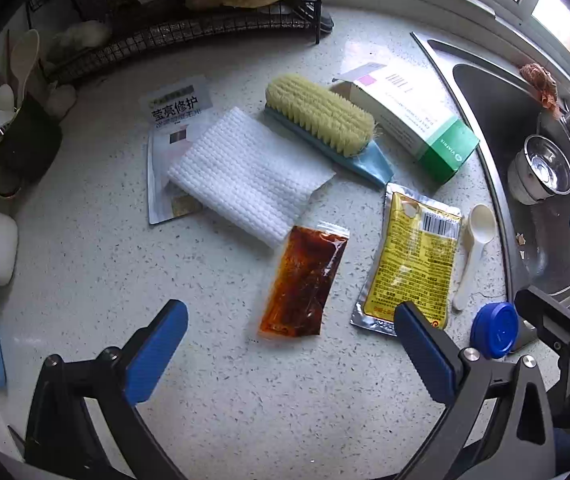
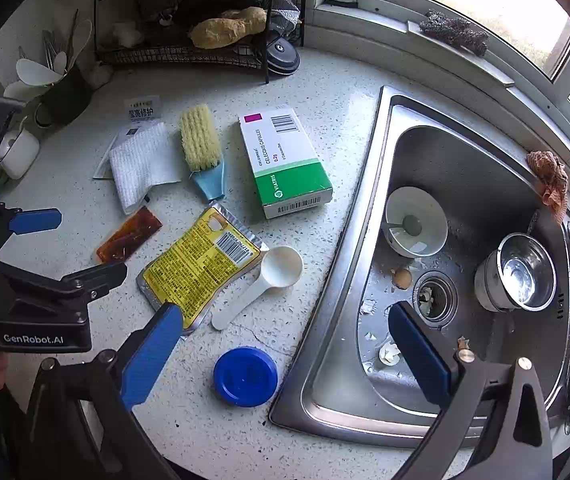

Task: Collect trash
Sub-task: 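Raise both tools to the counter toward the sauce packet and white cloth, then grasp the brown sauce packet with the left gripper, then grasp the white cloth with the right gripper while the left gripper holds the sauce packet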

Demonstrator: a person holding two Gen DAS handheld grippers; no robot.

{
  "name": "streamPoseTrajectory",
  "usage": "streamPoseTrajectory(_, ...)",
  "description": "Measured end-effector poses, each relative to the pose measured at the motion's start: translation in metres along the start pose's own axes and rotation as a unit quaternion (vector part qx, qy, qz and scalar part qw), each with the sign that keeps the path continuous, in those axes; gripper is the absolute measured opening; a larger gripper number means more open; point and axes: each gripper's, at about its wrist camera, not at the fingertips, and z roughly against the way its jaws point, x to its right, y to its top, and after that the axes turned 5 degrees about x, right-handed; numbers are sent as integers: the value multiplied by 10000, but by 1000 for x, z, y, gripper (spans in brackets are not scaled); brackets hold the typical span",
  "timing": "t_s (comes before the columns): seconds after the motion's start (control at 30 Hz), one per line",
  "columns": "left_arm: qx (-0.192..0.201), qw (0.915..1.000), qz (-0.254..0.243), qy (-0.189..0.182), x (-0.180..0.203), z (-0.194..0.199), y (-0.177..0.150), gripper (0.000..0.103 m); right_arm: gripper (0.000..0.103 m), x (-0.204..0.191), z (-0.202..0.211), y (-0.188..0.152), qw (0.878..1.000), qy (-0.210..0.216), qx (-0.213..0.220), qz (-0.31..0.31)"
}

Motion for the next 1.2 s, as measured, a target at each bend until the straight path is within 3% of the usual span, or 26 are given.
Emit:
streamPoseTrajectory(0.33, -277, 9993, -234, 71, -1, -35, 5, 102, 103, 0, -21, 4, 9993, 20, -340, -172)
streamPoseTrajectory(0.43, -287, 9993, -214, -124, 1, -37, 6, 96, 103, 1, -22, 4, 9992, -15, -372, -145)
streamPoseTrajectory(0.6, -185, 9993, -279, -135, 9, -31, 3, 84, 103, 3, -21, 6, 9993, -22, -335, -155)
streamPoseTrajectory(0.7, -122, 9993, -313, -148, 16, -23, -1, 66, 103, 5, -20, 3, 9992, -23, -360, -161)
streamPoseTrajectory(0.77, -104, 9996, -234, -132, 19, -13, -5, 37, 103, 7, -18, 2, 9992, -24, -360, -157)
streamPoseTrajectory(0.83, -145, 9996, -223, -125, 21, -10, -7, 28, 103, 7, -14, 2, 9993, -11, -328, -154)
streamPoseTrajectory(0.97, -142, 9996, -8, -241, 24, 0, -18, 17, 103, 5, -6, 4, 9998, 23, -216, -24)
streamPoseTrajectory(1.1, 131, 9985, 314, -419, 14, 25, -30, 16, 103, -6, 1, 10, 9997, 170, -88, 170)
streamPoseTrajectory(1.2, 302, 9972, 617, -282, -7, 40, -31, 16, 103, -22, 3, 16, 9987, 361, 28, 364)
